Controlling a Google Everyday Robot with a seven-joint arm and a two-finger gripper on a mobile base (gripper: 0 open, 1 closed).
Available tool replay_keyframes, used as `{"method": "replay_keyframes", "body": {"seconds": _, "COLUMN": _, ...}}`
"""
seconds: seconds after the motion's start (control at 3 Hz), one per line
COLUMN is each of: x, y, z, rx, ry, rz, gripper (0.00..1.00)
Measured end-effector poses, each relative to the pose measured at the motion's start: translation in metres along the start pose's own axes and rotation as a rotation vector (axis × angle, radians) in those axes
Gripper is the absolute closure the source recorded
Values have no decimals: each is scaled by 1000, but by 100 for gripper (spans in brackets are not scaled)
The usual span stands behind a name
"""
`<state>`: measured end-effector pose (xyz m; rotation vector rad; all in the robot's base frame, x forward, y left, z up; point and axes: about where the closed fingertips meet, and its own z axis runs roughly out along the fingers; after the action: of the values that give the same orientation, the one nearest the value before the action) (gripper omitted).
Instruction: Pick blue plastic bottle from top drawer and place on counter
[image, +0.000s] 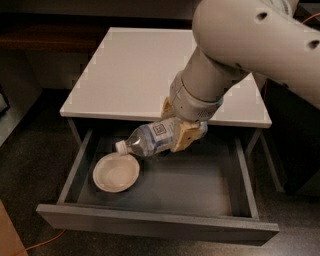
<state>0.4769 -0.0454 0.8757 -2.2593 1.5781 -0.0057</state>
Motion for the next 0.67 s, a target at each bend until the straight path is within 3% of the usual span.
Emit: {"method": "replay_keyframes", "body": {"seconds": 0.67, "x": 39, "y": -59, "z": -16, "rx": -19, "ry": -25, "rz": 107, "gripper": 100}}
